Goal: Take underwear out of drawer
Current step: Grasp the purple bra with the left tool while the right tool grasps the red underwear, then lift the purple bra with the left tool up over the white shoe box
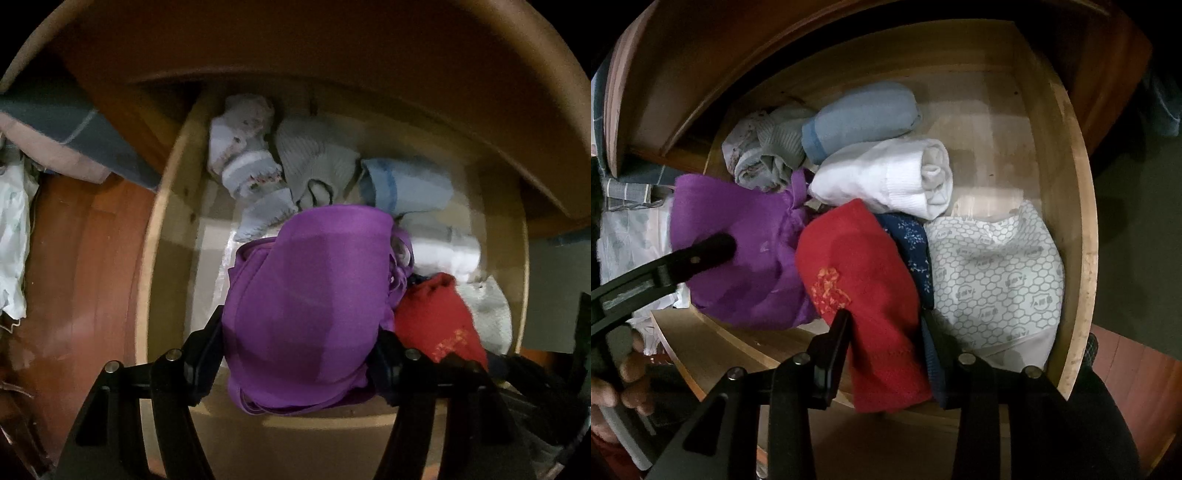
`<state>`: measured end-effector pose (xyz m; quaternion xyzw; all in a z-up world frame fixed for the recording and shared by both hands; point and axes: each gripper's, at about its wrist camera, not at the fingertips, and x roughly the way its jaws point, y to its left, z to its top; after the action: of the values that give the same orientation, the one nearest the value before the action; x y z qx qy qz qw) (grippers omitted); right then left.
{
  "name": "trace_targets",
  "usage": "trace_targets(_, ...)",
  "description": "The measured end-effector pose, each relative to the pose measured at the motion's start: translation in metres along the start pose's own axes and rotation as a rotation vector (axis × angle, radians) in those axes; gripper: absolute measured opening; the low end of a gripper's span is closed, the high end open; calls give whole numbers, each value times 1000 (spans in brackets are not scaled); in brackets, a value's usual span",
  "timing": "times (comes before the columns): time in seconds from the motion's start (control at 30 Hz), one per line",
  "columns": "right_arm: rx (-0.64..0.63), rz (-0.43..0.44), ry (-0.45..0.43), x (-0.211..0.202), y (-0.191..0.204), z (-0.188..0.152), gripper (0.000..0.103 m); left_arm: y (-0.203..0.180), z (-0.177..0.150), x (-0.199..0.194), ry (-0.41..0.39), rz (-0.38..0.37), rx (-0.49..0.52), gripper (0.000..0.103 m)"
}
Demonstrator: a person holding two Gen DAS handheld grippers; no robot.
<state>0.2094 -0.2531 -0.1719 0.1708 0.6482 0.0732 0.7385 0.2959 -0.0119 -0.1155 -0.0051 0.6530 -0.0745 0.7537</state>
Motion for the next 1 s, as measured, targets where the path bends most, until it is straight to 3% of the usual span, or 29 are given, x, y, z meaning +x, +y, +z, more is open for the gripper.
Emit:
trace_targets(0.17,-10,-7,2,2,3,0,39,4,-10,-25,-33,-69,8,63)
trace_targets(0.4,-14,-7,3,5,5,1,39,1,-19,-58,-77,-103,39,64)
trace_targets(1.0,-46,-38,5,16,19,-3,39,-12,-33,-159,-279,-120,149,64)
